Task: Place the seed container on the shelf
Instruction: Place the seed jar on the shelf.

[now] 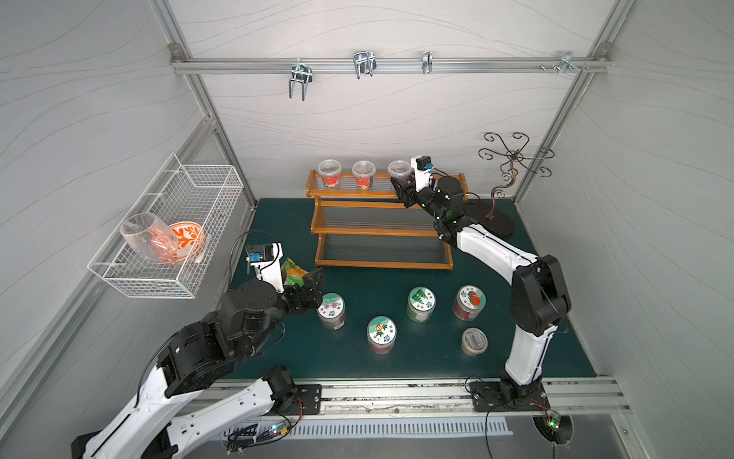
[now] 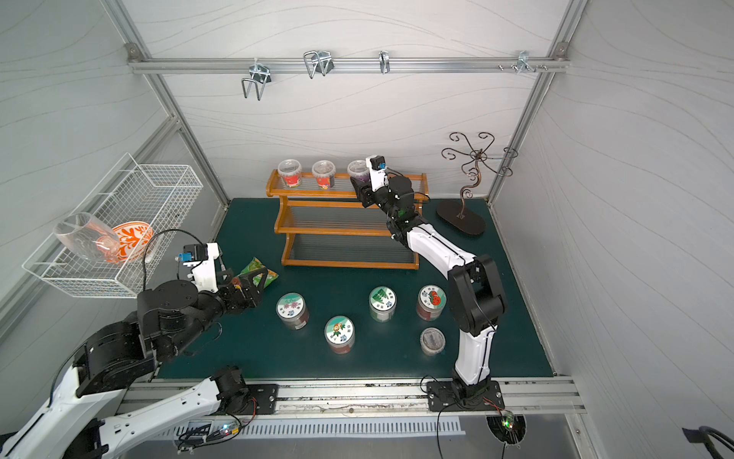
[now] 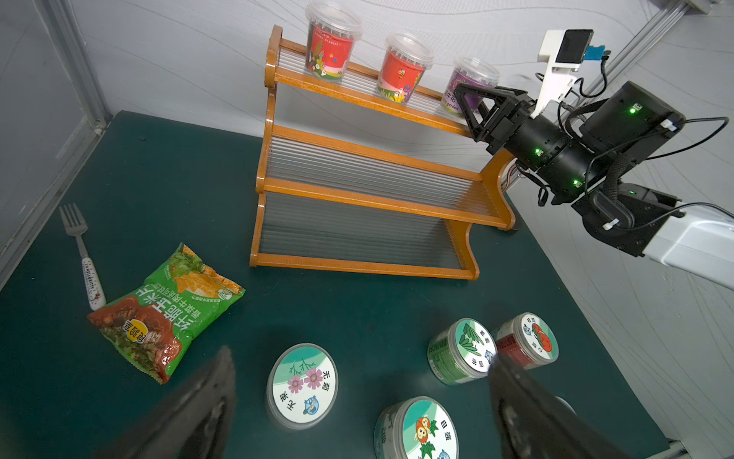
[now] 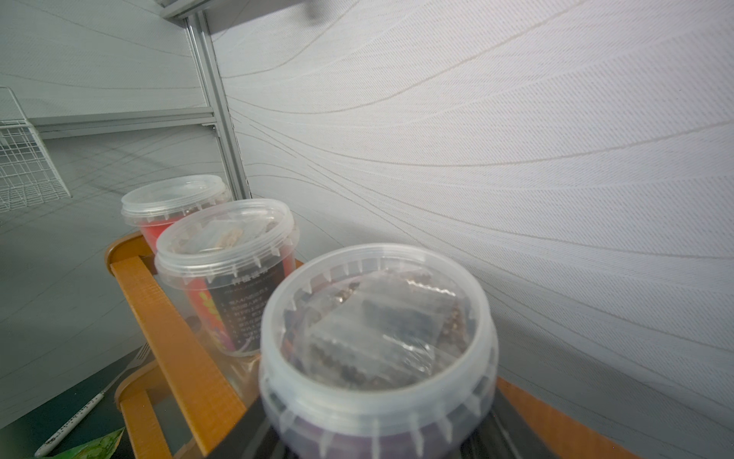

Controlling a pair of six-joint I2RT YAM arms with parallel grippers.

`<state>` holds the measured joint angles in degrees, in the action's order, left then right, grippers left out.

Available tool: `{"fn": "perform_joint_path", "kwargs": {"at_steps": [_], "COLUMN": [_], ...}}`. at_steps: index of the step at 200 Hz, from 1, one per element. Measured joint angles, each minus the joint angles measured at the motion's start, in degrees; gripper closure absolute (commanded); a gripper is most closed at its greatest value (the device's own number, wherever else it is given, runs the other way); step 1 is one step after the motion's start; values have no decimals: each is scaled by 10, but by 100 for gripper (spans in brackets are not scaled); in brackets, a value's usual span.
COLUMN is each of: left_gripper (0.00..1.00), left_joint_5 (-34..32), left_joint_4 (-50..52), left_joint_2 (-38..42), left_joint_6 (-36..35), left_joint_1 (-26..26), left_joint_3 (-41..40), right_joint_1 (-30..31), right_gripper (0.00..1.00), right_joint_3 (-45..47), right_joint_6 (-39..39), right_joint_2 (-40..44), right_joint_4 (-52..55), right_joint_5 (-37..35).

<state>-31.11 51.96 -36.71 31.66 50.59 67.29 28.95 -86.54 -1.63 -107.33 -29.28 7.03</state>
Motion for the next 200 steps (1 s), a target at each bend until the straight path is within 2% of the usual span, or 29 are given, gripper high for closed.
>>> {"fn": "perform_joint_path", "kwargs": {"at_steps": [38,87,170,200], "left_gripper": [0,0,0,0], "left_joint_5": [0,-2,-2,-2], "left_joint_4": [0,0,0,0], "left_joint_2": [0,-1,-2,-7], "left_joint_6": [0,-1,-1,-1], "left_joint_1": [0,0,0,0], "left_joint_3": [-5,-5,-5,-5], "right_joint_1": [0,0,1,1], "right_gripper": [38,24,20,10], "right_joint_3": [-6,-6,2,12], "right_joint_6": [0,1,20,26], "right_joint_2": [-6,-6,3,14], "right_joint_4": [-3,-3,6,14], "right_joint_5": [7,12,9,9]}}
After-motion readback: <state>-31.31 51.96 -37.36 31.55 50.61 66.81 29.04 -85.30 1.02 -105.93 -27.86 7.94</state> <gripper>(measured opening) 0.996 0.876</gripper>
